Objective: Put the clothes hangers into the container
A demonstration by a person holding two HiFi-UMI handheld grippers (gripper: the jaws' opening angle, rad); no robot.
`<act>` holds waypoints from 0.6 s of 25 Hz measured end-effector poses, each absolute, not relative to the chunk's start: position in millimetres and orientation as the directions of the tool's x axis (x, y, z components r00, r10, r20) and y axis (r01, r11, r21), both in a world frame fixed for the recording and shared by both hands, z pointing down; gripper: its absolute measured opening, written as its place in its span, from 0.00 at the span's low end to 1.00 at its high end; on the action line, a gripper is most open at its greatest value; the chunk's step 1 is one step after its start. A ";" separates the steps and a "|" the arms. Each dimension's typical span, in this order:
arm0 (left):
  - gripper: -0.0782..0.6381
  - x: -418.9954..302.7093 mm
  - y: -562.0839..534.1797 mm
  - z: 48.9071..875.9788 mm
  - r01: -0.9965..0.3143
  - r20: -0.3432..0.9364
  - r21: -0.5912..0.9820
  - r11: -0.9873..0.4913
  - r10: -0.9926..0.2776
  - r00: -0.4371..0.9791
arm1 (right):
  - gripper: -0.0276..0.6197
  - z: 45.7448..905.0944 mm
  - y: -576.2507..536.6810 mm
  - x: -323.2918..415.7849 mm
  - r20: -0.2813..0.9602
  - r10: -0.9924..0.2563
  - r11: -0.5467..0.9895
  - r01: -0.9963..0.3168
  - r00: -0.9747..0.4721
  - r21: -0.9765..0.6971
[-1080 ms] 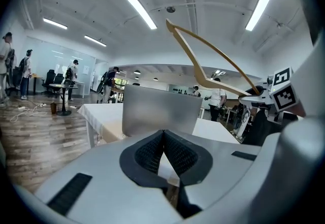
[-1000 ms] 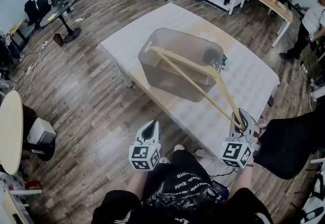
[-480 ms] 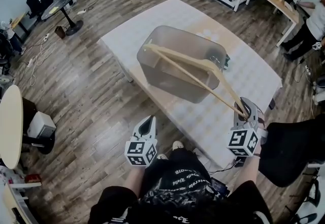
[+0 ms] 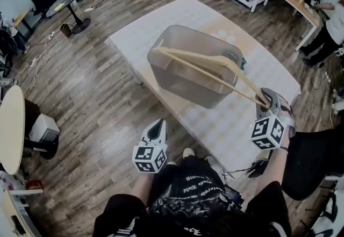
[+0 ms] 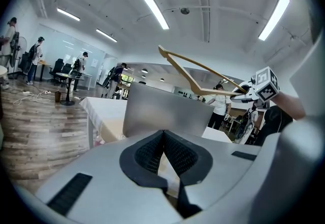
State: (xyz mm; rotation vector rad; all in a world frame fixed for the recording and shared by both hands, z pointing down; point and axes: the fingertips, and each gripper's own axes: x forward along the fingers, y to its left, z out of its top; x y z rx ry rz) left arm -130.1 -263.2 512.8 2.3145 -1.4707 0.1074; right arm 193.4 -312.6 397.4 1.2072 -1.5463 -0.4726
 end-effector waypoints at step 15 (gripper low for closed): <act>0.14 -141.5 -272.0 519.6 -0.902 0.281 0.279 -0.330 -0.870 0.405 | 0.15 420.5 -352.7 203.0 0.668 -0.738 0.592 -0.380 0.099 0.710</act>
